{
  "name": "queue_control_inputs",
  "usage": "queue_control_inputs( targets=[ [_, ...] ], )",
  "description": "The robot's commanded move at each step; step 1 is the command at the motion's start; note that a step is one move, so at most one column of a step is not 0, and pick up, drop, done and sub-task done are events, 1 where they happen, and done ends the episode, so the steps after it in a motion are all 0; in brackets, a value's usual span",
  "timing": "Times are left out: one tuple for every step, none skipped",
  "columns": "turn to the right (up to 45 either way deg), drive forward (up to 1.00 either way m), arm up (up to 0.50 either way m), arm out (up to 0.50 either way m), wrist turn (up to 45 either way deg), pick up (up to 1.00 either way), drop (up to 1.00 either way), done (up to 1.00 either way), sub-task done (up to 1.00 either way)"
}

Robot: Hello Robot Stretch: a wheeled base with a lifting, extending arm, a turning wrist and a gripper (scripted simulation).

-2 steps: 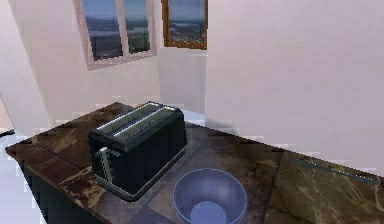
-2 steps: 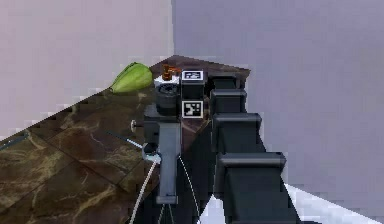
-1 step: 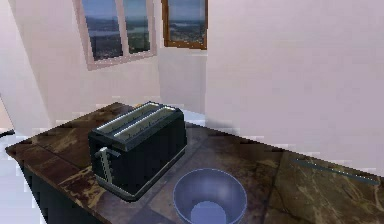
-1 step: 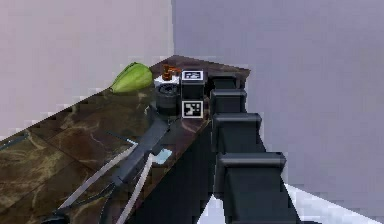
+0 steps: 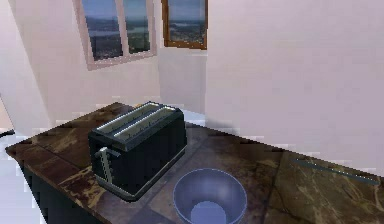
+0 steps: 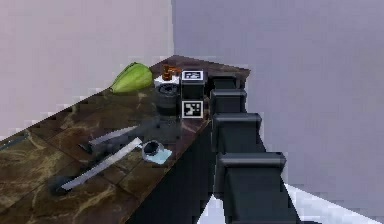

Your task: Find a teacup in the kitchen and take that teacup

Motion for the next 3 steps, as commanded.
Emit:
queue_control_inputs(
  targets=[
    [0.0,0.0,0.0,0.0,45.0,0.0,0.0,0.0,0.0],
    [0.0,0.0,0.0,0.0,15.0,0.0,0.0,0.0,0.0],
    [0.0,0.0,-0.16,0.0,0.0,0.0,0.0,0.0,0.0]
  ],
)
